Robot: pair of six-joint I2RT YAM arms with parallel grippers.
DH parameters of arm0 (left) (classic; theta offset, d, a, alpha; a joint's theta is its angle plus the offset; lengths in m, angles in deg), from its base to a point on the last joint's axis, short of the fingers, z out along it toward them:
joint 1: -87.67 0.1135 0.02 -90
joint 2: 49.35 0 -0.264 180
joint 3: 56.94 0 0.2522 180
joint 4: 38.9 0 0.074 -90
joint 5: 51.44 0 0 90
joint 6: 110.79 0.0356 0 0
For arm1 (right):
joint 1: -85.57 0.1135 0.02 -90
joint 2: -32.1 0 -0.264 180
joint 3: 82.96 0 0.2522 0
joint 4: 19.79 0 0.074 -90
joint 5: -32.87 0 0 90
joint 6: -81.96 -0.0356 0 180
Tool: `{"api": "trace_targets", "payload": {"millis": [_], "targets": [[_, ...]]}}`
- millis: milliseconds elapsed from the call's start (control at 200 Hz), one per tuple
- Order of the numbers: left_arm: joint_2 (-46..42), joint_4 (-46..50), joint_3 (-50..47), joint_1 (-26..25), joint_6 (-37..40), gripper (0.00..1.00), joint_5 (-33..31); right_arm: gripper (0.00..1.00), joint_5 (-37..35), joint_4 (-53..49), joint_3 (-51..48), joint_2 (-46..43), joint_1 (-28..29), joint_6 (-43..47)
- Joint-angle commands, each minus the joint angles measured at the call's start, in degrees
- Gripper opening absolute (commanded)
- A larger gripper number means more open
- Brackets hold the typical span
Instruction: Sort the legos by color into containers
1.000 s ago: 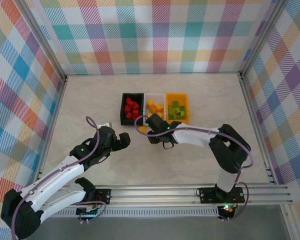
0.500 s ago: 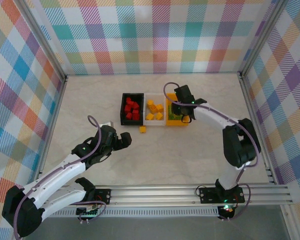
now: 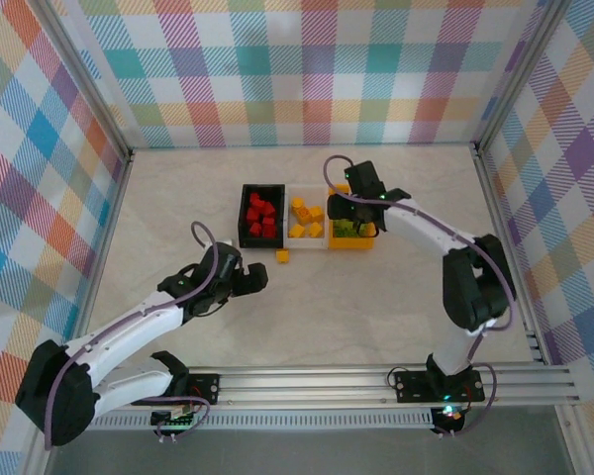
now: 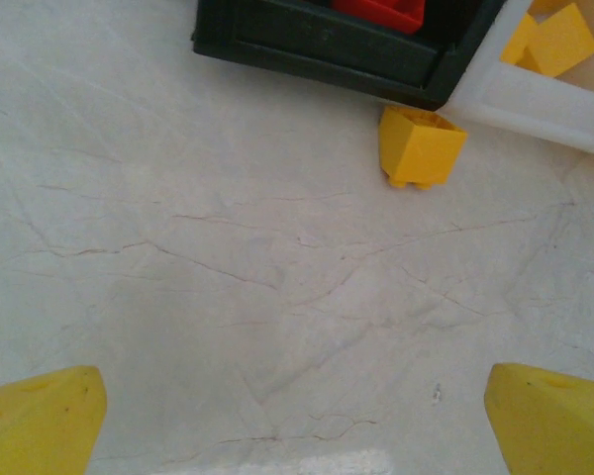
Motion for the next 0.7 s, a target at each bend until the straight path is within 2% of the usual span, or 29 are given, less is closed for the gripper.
{"api": "trace_targets", "payload": {"millis": [0, 130, 385, 565, 695], "targets": [[4.0, -2.5, 3.6, -0.2, 2.1, 0.96, 1.5, 0.73, 3.3, 3.2, -4.6, -6.0, 2.4, -0.5], [10.7, -3.7, 6.3, -4.5, 2.6, 0.95, -1.8, 0.74, 3.8, 4.6, -9.1, -8.9, 3.8, -1.3], [26.2, -12.0, 12.2, -13.1, 5.7, 0.84, -15.5, 0.74, 3.5, 5.5, -13.4, -12.2, 3.9, -2.1], [35.1, -16.6, 15.2, -13.5, 7.1, 0.78, -22.7, 0.74, 3.0, 5.2, -14.3, -14.0, 3.8, -1.6], [39.4, -17.8, 17.5, -12.6, 7.5, 0.74, -23.2, 0.74, 2.6, 5.3, -15.1, -15.4, 3.9, -1.3]]}}
